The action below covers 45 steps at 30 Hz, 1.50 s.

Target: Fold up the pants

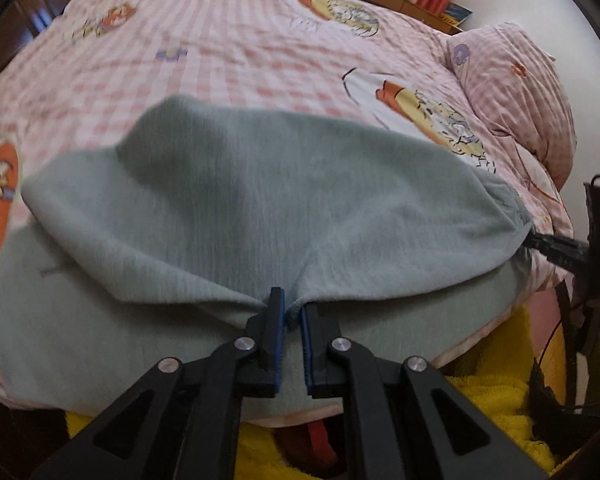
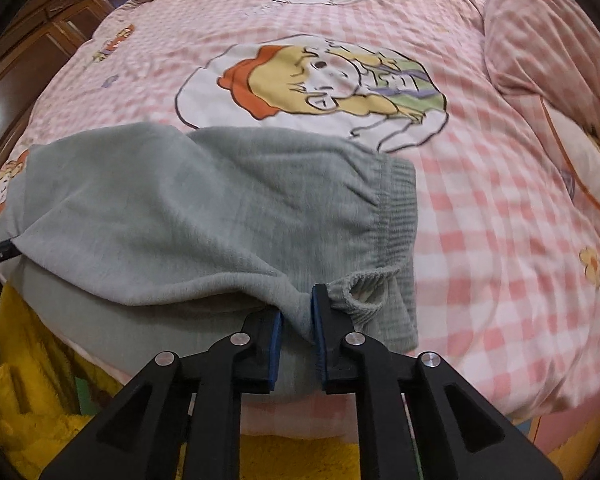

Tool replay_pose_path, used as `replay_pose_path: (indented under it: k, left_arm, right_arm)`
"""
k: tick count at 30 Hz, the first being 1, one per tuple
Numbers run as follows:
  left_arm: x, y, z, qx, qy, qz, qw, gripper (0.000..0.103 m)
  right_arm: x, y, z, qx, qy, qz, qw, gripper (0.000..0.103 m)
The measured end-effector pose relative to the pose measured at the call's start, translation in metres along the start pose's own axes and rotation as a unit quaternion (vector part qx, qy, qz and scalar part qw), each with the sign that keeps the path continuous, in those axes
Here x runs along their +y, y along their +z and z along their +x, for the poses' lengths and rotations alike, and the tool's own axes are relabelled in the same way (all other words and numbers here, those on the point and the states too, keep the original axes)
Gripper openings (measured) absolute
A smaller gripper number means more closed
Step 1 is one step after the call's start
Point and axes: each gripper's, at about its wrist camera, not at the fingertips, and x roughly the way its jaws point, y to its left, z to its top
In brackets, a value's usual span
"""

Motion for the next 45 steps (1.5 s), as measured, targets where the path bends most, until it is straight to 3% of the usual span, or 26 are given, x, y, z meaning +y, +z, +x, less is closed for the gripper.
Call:
replay_pose_path:
  k: [3,7,10,15,18,21,24,34,45]
  left_arm:
    - [0.004,-0.002,0.003,0.006,0.000,-0.012,0.9999,0.015]
    - [0.005,-0.008,0.001,0.016,-0.006,-0.023,0.9996,0.037]
    - [0.005,-0.014,-0.006,0.014,-0.011,-0.027,0.9995,0.050]
    - [0.011,-0.019,-0.015,0.015,-0.008,-0.042,0.9990,0.051]
    - [0.020,-0.021,-0.023,0.005,-0.009,-0.065,0.9979,0.052]
    - [0.029,-0.020,-0.027,-0.006,-0.011,-0.093,0.9956,0.052]
    - [0.037,-0.019,-0.029,-0.015,-0.013,-0.116,0.9930,0.052]
    - [0.055,-0.011,-0.015,-0.009,0.002,-0.186,0.9826,0.052]
    - [0.047,-0.009,-0.002,-0.007,0.005,-0.180,0.9835,0.052]
  right_arm:
    - [0.001,-0.002,-0.004,0.002,-0.006,0.006,1.000,0.019]
    - [0.002,-0.009,-0.018,-0.001,-0.020,0.008,1.000,0.037]
    - [-0.003,-0.015,-0.031,-0.005,-0.022,0.022,0.999,0.039]
    - [-0.019,-0.024,-0.050,-0.019,-0.016,0.087,0.996,0.041]
    - [-0.034,-0.027,-0.053,-0.023,0.028,0.155,0.987,0.041]
    - [-0.044,-0.026,-0.044,-0.022,0.088,0.225,0.970,0.041]
    - [-0.044,-0.022,-0.032,-0.017,0.106,0.256,0.961,0.041]
    - [-0.043,-0.018,-0.005,0.002,0.103,0.277,0.955,0.041]
    - [-0.044,-0.017,0.004,0.011,0.096,0.284,0.954,0.041]
